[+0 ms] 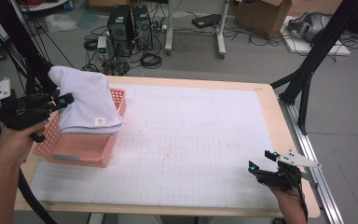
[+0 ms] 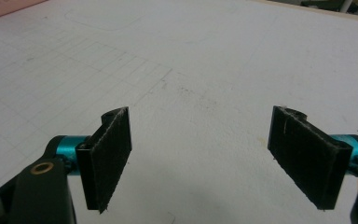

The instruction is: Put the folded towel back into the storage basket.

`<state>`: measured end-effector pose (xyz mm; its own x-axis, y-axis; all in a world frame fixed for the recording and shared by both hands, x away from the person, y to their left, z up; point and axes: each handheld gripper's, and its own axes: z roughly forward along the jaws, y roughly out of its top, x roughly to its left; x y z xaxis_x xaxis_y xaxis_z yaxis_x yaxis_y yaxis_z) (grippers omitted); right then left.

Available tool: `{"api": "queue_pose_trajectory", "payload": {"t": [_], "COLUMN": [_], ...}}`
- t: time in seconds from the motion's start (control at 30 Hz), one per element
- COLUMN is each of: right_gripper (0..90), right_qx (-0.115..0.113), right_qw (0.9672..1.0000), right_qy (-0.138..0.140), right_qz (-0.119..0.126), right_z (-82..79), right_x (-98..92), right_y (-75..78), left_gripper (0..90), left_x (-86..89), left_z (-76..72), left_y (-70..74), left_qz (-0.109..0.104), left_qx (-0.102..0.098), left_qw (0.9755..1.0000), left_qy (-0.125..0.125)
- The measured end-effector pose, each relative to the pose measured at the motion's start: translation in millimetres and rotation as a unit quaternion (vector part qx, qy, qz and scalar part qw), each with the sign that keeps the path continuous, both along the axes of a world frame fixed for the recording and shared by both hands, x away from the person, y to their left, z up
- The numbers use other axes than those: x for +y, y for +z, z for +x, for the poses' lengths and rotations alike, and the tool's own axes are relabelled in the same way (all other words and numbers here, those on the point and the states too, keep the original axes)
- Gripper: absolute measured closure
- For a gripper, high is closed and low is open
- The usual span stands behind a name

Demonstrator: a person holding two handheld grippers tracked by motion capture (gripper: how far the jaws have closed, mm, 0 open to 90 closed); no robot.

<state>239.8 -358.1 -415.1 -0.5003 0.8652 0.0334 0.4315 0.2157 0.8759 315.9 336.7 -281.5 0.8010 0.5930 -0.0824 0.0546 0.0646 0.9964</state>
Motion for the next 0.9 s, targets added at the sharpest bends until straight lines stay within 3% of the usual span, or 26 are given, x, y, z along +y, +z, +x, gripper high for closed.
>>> {"api": "queue_pose_trajectory", "payload": {"t": [0.4, 0.9], "right_gripper": [20.4, 20.4], "right_qx": [0.004, 0.006], "right_qw": [1.0000, 0.9998], "right_qy": [-0.006, -0.015], "right_qz": [-0.004, -0.011], "right_z": [-0.2, -2.9], "right_x": [0.6, 1.6], "right_y": [-0.1, 0.0], "left_gripper": [73.8, 73.8], "left_x": [41.2, 61.0], "left_z": [8.7, 18.5], "left_y": [-14.4, -43.7], "left_qz": [-0.009, -0.010], "left_qx": [0.010, 0.038], "left_qw": [0.9998, 0.9988], "left_qy": [0.014, 0.028]}}
